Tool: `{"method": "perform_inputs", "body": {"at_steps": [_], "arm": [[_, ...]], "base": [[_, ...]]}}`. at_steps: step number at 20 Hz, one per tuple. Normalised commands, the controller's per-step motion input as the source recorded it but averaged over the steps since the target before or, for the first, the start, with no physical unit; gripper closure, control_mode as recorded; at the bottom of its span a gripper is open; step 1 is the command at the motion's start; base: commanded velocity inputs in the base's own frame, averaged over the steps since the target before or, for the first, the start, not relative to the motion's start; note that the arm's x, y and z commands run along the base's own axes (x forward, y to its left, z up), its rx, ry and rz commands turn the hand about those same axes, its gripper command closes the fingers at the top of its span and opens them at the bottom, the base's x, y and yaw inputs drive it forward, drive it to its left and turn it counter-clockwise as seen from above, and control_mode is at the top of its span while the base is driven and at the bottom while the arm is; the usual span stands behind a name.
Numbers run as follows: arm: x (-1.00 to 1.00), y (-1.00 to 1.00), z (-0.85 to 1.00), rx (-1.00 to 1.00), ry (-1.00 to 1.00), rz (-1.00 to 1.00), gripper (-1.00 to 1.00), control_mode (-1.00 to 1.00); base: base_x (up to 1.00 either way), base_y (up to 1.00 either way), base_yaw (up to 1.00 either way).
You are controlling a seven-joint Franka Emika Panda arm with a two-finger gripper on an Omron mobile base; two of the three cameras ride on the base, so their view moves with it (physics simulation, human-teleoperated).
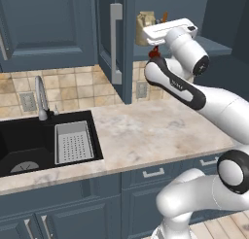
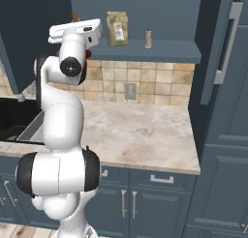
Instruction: Pick the candle and candle from the dining table and place them in the open cabinet. Close the cabinet after placing the objects.
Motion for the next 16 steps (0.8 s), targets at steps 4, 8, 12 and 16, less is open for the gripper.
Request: {"method": "perform_inputs", "body": {"at_steps": [4,8,12,16], "arm": [[0.33,0.07,0.00,0.00,0.00,-0.03,1.00,-1.00],[0.30,0.26,0.10,0.00,0.00,-0.08,1.00,-1.00],[0.28,0.47,0.09,0.00,0.00,-0.12,1.00,-1.00],[0.15,0.37,0.07,0.00,0.00,-0.09,1.00,-1.00]], "base": [[0.00,0.00,0.00],[0.00,0.00,0.00],[0.00,0.00,0.00],[0.00,0.00,0.00]]}}
